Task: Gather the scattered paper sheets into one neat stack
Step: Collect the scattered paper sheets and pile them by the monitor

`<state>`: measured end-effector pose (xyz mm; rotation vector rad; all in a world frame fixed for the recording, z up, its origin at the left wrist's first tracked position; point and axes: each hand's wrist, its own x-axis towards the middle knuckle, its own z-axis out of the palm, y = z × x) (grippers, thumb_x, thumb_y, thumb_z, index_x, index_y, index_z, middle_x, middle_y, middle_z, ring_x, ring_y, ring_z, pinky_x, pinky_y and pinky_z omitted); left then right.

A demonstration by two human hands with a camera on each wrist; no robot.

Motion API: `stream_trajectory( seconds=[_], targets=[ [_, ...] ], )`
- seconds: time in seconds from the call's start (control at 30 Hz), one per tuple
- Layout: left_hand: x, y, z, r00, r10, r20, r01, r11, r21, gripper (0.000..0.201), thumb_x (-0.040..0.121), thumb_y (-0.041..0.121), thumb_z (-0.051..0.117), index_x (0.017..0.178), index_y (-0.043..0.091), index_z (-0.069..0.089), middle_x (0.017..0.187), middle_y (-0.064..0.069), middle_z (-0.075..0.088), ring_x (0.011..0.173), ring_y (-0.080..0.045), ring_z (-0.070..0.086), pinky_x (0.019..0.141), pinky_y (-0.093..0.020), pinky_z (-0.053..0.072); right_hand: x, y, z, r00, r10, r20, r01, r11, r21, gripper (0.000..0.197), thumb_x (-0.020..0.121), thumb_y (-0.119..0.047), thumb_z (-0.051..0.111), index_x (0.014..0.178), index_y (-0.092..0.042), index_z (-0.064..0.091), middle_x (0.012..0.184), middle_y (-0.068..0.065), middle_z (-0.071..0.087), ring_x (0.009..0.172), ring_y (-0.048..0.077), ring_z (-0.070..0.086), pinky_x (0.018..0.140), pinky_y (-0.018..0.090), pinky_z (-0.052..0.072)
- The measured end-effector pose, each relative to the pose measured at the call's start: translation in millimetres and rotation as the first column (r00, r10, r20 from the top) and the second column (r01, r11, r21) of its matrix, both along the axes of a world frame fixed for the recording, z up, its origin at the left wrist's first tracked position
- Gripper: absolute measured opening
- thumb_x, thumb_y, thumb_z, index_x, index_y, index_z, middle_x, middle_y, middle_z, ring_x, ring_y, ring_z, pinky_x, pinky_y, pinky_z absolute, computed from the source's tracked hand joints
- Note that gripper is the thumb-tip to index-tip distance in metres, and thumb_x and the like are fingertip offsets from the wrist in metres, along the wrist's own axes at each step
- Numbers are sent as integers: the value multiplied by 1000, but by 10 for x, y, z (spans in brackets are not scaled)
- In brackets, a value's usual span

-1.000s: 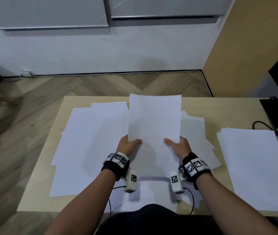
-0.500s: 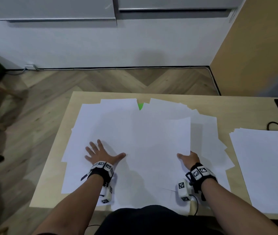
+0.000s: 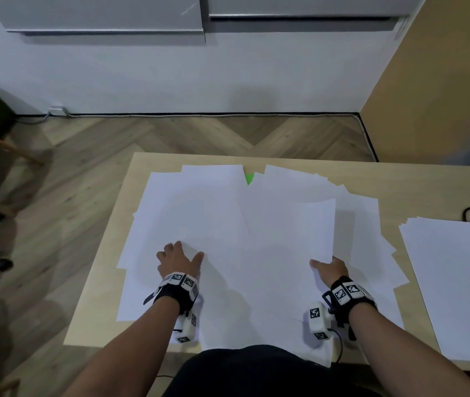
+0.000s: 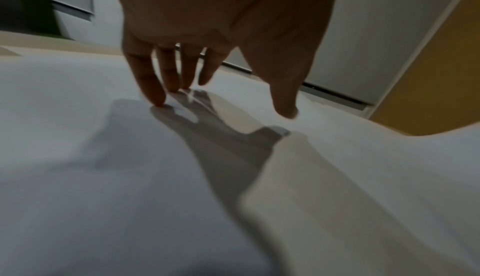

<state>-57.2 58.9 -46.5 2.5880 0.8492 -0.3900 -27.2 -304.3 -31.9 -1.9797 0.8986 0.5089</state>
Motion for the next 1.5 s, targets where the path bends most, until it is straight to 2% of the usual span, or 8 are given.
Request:
stream_trajectory(
  seconds=[0.13, 0.4, 0.53, 0.7, 1.17, 1.3, 1.37, 1.5],
  targets=[
    [-85, -281, -9, 995, 43, -85, -43, 999, -8, 129, 58, 81, 67, 153, 12, 14, 152, -8, 26, 135, -31, 25, 99, -49, 39, -24, 26, 5, 999, 31, 10, -31, 999, 19, 39, 88, -21, 69, 121, 0, 60, 122, 15, 65, 112, 33, 60, 92, 31, 43],
    [-66, -349, 70, 994, 94, -64, -97, 995, -39, 126, 66, 56, 82, 155, 19, 1, 145, -10, 33, 130, -33, 30, 91, -47, 46, -16, -47, 42, 995, 73, 66, -80, 992, 96, 16, 87, -13, 71, 96, -6, 60, 104, 13, 64, 94, 26, 58, 86, 31, 43],
    [-100, -262, 49, 969, 246, 25, -240, 960, -144, 117, 67, 40, 85, 155, 20, 10, 150, -10, 25, 135, -35, 28, 95, -50, 47, 77, -13, 13, 987, 135, 87, -142, 987, 81, 25, 85, -17, 72, 106, -5, 67, 109, 12, 69, 101, 29, 63, 91, 33, 48],
    [-61, -201, 152, 801, 597, -40, -564, 731, -384, 108, 65, 41, 88, 150, 13, 27, 146, -17, 30, 129, -40, 45, 97, -52, 47, 118, 75, -42, 975, 219, 37, -221, 974, 45, 29, 85, -21, 71, 109, -5, 69, 110, 11, 70, 96, 26, 63, 84, 28, 46],
    [-75, -326, 131, 853, 496, -159, -472, 606, -640, 79, 66, 44, 85, 133, 14, 55, 130, -5, 60, 114, -28, 59, 94, -34, 46, 180, 616, 38, 912, 407, 59, -411, 905, 107, 19, 87, -21, 69, 105, -15, 65, 102, 2, 66, 95, 21, 60, 84, 26, 44],
    [-74, -437, 127, 798, 597, -83, -477, 541, -693, 57, 71, 20, 80, 119, 20, 49, 112, -3, 62, 90, -22, 60, 81, -32, 46, 164, 662, 49, 915, 401, 49, -404, 905, 133, 19, 86, -20, 71, 103, -16, 64, 103, 3, 67, 95, 21, 60, 85, 27, 44],
    [-67, -463, 153, 791, 605, -92, -470, 505, -724, 66, 70, 14, 79, 125, 24, 43, 99, 2, 62, 86, -22, 60, 79, -31, 46, 144, 640, 88, 931, 363, 31, -363, 916, 170, 19, 85, -16, 73, 101, -14, 62, 103, 5, 66, 95, 23, 59, 85, 27, 43],
    [-50, -452, 216, 789, 597, -145, -462, 422, -780, 93, 57, 21, 84, 139, 13, 40, 120, -6, 62, 91, -27, 61, 75, -32, 48, 121, 598, 112, 955, 295, -22, -283, 931, 232, 38, 81, -15, 77, 113, -6, 58, 118, 10, 63, 104, 26, 58, 91, 31, 43]
  ],
)
